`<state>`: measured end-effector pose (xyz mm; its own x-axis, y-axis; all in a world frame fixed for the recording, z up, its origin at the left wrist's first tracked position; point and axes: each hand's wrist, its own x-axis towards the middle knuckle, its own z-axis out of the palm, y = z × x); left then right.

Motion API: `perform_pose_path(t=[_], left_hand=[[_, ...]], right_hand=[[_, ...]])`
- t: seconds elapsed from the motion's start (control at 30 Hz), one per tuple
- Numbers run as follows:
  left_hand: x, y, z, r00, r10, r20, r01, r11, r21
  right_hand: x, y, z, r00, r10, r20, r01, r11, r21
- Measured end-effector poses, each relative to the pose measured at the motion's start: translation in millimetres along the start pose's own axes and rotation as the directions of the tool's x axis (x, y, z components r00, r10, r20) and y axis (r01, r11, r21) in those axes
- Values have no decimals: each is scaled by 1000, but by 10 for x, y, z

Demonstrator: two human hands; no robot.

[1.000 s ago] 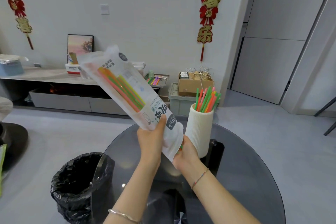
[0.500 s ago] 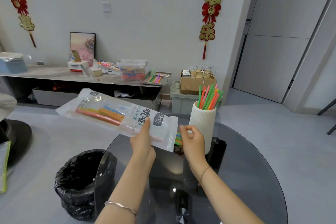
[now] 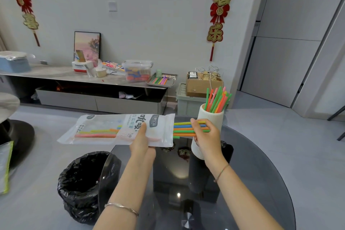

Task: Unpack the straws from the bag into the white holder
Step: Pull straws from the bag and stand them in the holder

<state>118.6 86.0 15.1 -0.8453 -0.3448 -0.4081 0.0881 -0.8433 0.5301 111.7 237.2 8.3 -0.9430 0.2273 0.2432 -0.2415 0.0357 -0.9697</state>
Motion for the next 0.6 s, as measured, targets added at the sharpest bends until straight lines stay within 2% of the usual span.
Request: perform_pose_path(t=[0.17, 0.33, 0.47, 0.53, 0.6], left_hand=[[34, 31, -4, 1000, -13, 3, 13, 999, -39], [-59, -66, 43, 999, -50, 14, 51, 997, -49], [-219, -216, 129, 988, -150, 35, 151, 988, -27], [-284, -253, 156, 983, -179, 34, 180, 983, -22], [-304, -244, 164, 981, -189, 41, 191, 981, -42]], right_hand=[[93, -201, -191, 996, 43, -80, -22, 970, 241], [17, -212, -63, 997, 62, -46, -38, 915, 402], [-58, -133, 119, 995, 3, 96, -35, 942, 333], [-50, -149, 132, 999, 16, 50, -31, 945, 326], [4, -210, 74, 999, 34, -42, -14, 917, 399]])
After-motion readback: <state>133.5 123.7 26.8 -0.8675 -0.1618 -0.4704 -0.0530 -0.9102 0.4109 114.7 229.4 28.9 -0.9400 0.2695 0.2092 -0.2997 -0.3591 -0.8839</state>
